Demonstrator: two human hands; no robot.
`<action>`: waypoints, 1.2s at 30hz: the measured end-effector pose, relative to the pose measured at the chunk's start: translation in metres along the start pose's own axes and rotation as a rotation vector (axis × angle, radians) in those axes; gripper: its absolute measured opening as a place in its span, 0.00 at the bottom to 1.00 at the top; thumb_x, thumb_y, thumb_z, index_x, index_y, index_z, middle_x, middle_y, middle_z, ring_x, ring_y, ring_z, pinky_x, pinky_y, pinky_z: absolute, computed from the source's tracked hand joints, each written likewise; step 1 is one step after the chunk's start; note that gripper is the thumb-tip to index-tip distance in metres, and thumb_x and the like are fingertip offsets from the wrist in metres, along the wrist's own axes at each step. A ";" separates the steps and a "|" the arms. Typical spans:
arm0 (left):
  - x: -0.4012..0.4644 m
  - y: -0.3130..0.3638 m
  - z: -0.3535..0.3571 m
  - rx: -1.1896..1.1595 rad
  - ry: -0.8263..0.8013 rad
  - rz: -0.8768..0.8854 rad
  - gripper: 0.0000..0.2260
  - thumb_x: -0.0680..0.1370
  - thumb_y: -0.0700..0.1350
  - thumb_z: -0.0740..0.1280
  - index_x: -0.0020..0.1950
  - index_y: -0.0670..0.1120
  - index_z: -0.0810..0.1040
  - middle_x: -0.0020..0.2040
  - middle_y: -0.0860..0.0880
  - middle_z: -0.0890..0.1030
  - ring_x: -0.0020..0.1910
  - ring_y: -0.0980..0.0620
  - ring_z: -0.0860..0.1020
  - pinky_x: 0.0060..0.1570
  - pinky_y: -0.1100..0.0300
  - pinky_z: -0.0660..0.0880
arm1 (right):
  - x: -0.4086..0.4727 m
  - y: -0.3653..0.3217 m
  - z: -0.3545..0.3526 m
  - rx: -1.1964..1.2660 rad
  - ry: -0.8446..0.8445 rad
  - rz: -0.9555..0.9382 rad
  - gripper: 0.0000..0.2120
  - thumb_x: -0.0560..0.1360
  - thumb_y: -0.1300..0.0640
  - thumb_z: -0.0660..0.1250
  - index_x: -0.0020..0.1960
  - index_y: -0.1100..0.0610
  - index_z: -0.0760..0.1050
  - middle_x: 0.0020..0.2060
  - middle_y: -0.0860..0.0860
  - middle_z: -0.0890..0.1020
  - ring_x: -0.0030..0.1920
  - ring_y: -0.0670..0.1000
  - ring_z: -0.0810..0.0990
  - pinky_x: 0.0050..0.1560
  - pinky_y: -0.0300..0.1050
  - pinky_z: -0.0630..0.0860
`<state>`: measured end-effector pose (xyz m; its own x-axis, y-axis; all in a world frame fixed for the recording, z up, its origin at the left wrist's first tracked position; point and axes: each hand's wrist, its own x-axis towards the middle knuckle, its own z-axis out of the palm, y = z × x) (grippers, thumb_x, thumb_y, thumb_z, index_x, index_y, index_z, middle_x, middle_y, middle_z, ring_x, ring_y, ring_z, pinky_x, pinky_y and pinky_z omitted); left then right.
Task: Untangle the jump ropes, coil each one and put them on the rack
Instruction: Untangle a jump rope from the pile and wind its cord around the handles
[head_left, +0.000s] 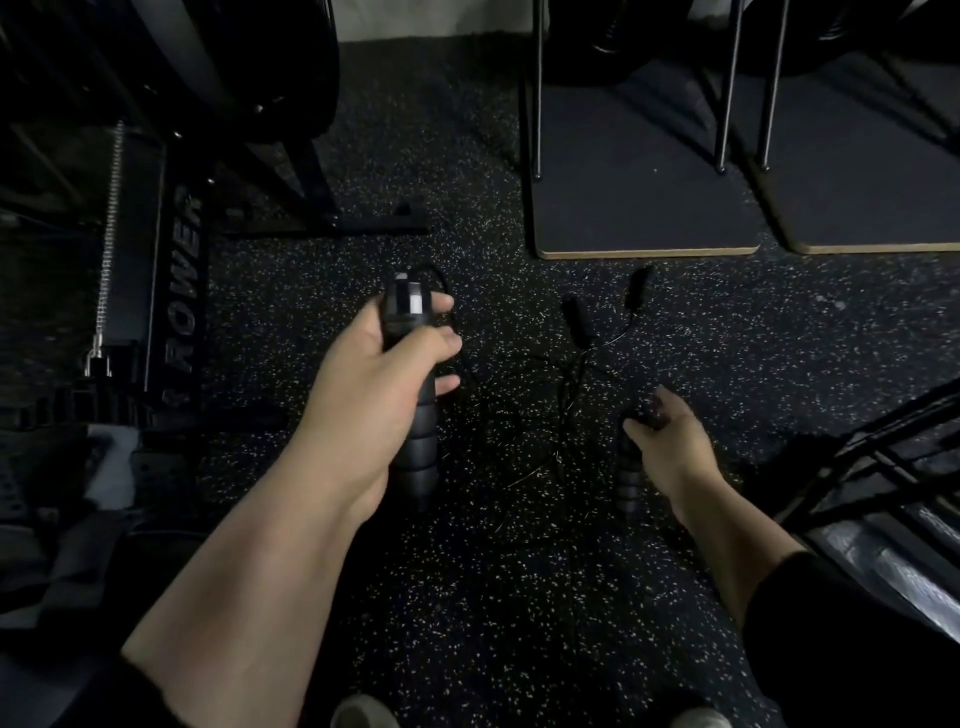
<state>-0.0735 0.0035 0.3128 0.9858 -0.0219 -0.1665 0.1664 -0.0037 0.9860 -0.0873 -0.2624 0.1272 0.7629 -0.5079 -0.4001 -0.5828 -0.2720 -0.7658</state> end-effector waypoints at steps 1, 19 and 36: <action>-0.001 0.002 0.001 -0.031 -0.031 0.002 0.09 0.80 0.38 0.69 0.58 0.48 0.82 0.55 0.62 0.84 0.59 0.57 0.83 0.59 0.47 0.82 | -0.003 -0.007 0.001 -0.028 -0.002 -0.030 0.32 0.81 0.50 0.69 0.81 0.49 0.60 0.73 0.54 0.73 0.61 0.54 0.77 0.54 0.46 0.74; -0.018 0.031 -0.003 -0.172 -0.031 0.023 0.06 0.80 0.36 0.67 0.54 0.45 0.75 0.57 0.46 0.86 0.51 0.44 0.87 0.55 0.46 0.83 | -0.067 -0.156 -0.024 -0.003 0.049 -0.510 0.15 0.86 0.47 0.56 0.51 0.52 0.79 0.40 0.48 0.83 0.35 0.44 0.78 0.34 0.39 0.73; -0.010 0.024 0.042 -0.031 -0.179 -0.094 0.01 0.78 0.39 0.70 0.49 0.44 0.80 0.43 0.48 0.85 0.40 0.47 0.84 0.45 0.53 0.81 | -0.179 -0.280 -0.103 0.285 -0.142 -1.029 0.14 0.86 0.52 0.59 0.47 0.56 0.78 0.28 0.50 0.80 0.30 0.52 0.81 0.43 0.50 0.81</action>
<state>-0.0803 -0.0382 0.3380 0.9466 -0.2003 -0.2525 0.2609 0.0164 0.9652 -0.0896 -0.1790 0.4651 0.8859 -0.0396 0.4622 0.4298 -0.3045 -0.8500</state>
